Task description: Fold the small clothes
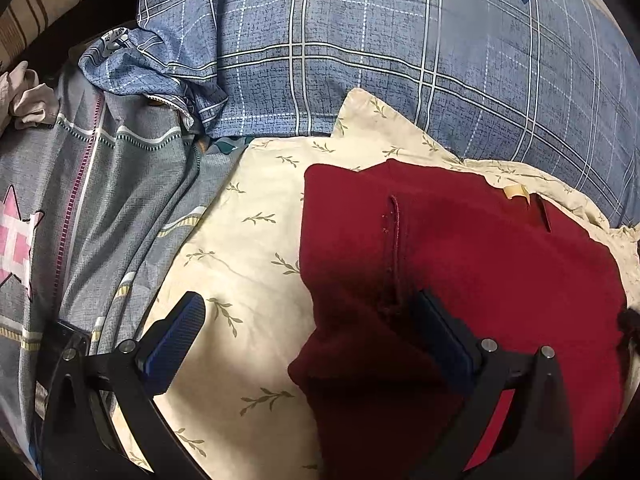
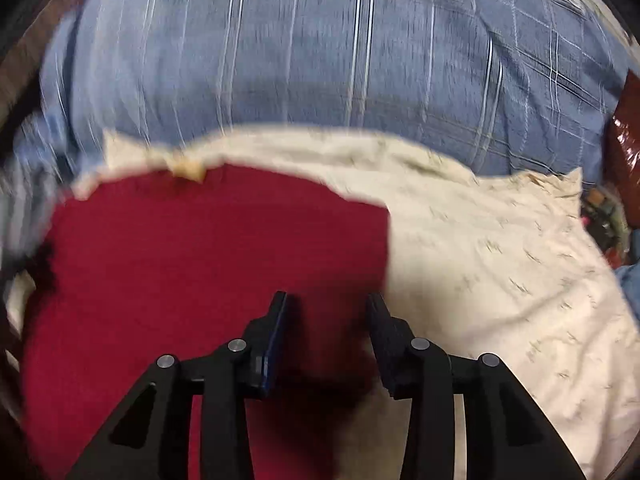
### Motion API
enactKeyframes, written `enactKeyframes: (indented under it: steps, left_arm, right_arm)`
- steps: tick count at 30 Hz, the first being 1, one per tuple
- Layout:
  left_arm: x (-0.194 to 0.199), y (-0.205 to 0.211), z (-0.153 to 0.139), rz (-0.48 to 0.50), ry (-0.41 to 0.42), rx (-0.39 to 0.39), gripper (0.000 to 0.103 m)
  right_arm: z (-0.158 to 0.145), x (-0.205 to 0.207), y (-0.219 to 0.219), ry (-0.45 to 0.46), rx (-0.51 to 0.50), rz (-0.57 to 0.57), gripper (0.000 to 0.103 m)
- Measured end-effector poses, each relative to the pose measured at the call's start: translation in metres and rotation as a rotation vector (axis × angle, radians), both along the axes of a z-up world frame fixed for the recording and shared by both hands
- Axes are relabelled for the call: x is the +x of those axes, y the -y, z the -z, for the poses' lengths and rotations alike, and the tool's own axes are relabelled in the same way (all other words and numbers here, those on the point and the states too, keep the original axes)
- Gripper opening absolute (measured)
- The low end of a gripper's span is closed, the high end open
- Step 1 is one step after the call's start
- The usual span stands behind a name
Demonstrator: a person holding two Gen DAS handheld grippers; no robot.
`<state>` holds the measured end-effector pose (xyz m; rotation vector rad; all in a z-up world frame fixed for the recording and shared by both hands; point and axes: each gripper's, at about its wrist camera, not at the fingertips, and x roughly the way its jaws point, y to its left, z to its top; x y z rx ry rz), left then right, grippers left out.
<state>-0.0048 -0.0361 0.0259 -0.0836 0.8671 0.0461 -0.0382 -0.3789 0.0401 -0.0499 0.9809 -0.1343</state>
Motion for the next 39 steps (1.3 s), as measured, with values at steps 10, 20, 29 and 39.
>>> enactKeyframes:
  steps: [10,20,29,39]
  left_arm:
    - [-0.024,-0.001,-0.014,0.05,0.021,-0.007,0.103]
    - [-0.105,0.002,-0.032,0.195,0.024,-0.014,0.103]
    - [-0.184,-0.027,-0.005,0.229,-0.101,-0.103,0.103]
    - [-0.226,-0.037,-0.002,0.211,-0.124,-0.131,0.103]
  right_arm:
    - [-0.035,-0.06,0.013,0.05,0.109,0.032,0.05]
    - [-0.026,-0.157,0.003,-0.075,0.254,-0.064,0.062]
    - [0.012,-0.224,-0.021,-0.184,0.328,-0.167,0.062]
    - [0.005,-0.242,-0.031,-0.121,0.328,-0.222,0.007]
